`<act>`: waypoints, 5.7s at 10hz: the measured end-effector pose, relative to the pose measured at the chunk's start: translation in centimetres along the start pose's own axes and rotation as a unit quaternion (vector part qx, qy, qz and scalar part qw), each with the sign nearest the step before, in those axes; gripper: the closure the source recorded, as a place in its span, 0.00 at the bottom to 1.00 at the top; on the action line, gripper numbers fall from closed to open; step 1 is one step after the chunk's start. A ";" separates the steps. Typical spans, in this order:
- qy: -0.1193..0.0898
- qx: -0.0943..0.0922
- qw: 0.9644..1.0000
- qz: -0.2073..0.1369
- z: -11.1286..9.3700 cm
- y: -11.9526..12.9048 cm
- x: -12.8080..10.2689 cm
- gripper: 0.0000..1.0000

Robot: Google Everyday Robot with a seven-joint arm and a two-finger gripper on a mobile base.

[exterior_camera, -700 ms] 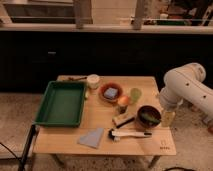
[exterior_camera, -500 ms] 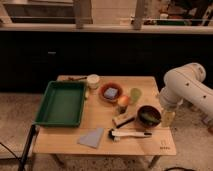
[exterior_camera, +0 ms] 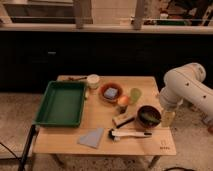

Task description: Place sponge in table surface

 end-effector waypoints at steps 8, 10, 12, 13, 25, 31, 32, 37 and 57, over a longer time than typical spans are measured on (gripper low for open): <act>0.003 0.003 1.000 -0.008 0.0 -0.6 -0.6 0.20; 0.007 0.004 1.000 -0.028 0.2 -2.2 -3.3 0.20; 0.009 0.005 0.999 -0.041 0.3 -3.3 -4.8 0.20; 0.011 0.007 0.999 -0.043 0.3 -3.5 -4.8 0.20; -0.005 0.018 0.997 -0.073 2.2 -8.5 -11.9 0.20; -0.023 0.016 0.996 -0.087 3.7 -10.4 -13.9 0.20; -0.025 0.016 0.996 -0.087 3.9 -10.6 -13.8 0.20; -0.044 0.015 0.996 -0.079 5.5 -12.3 -15.4 0.20; -0.151 0.016 0.988 -0.019 9.2 -15.6 -22.0 0.20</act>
